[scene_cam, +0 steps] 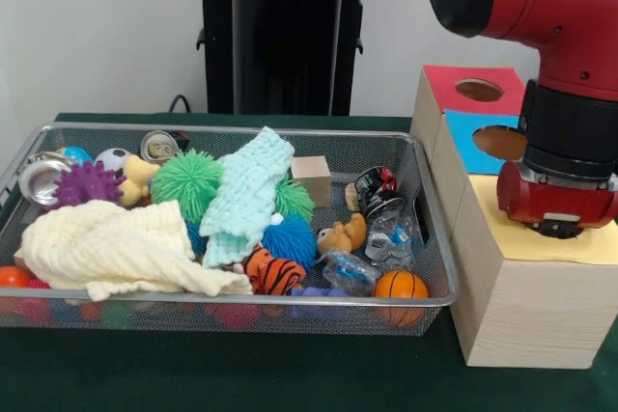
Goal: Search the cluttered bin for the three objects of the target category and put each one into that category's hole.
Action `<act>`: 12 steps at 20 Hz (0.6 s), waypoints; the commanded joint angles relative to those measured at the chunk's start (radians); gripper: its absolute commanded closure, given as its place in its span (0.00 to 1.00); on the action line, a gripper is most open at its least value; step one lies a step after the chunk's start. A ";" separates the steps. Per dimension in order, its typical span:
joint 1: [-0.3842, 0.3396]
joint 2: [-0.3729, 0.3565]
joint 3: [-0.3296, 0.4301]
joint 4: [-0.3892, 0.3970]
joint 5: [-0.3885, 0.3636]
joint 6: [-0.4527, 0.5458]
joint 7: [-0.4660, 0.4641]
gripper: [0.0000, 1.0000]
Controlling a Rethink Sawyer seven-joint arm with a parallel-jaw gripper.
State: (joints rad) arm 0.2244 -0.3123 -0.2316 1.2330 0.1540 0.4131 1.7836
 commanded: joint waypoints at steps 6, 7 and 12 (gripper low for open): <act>-0.034 -0.128 0.055 0.084 0.040 -0.196 0.249 0.00; -0.037 -0.147 0.051 0.043 0.047 -0.138 0.220 0.00; -0.072 -0.136 0.082 -0.071 0.063 0.099 0.143 0.00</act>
State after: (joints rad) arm 0.2171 -0.3488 -0.2218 1.2743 0.1560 0.4265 1.7875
